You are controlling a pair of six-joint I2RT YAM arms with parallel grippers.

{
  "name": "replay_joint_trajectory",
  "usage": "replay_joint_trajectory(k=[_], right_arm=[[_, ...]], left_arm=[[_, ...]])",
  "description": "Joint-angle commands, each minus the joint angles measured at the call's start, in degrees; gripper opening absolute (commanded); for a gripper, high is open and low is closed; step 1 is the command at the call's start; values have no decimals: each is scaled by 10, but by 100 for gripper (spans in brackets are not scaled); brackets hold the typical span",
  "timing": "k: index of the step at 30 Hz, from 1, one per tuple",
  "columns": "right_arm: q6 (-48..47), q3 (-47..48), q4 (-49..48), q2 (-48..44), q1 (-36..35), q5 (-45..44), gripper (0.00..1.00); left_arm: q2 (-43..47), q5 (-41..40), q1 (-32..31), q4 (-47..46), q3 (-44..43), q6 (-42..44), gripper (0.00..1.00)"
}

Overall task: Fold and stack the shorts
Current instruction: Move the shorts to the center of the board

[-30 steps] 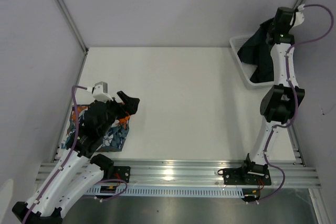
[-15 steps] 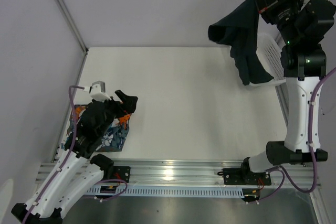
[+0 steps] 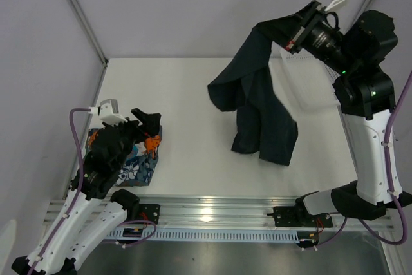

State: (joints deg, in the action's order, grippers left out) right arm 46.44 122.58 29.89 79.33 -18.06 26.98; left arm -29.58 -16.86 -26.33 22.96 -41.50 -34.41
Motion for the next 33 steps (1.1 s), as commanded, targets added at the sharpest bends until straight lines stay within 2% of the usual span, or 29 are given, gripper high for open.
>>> replay_joint_trajectory(k=[1, 3, 7, 12, 14, 18, 23, 26, 27, 29, 30, 33], right_arm=[[-2, 38, -3, 12, -69, 97, 0], [-17, 59, 21, 32, -114, 106, 0], [-50, 38, 40, 27, -137, 113, 0], [-99, -147, 29, -23, -100, 149, 0], [-159, -205, 46, -38, -79, 152, 0], [-233, -403, 76, -81, -44, 82, 0], [-282, -505, 122, -53, -40, -70, 6], [-277, -551, 111, -44, -39, -146, 30], [-275, -560, 106, -44, -38, -158, 45], [-268, -583, 91, -50, -38, -178, 62], [-267, -589, 87, -52, -37, -184, 77], [-256, -615, 72, -60, -39, -191, 91]], left_arm=[[2, -23, 2, 0, -30, 11, 99], [1, -25, 2, 1, -33, 10, 99], [6, -47, 3, 11, -39, 6, 99], [20, -92, 2, 47, -49, 2, 99], [27, -106, 2, 55, -50, -3, 99], [23, -82, 2, 38, -26, -14, 99], [-24, -10, 3, -17, 28, -50, 99], [-54, 39, 3, -55, 65, -68, 99], [-62, 61, 3, -66, 88, -72, 99], [-69, 83, 2, -91, 100, -77, 99], [-75, 107, 3, -99, 117, -79, 99], [-83, 151, 2, -129, 134, -73, 99]])
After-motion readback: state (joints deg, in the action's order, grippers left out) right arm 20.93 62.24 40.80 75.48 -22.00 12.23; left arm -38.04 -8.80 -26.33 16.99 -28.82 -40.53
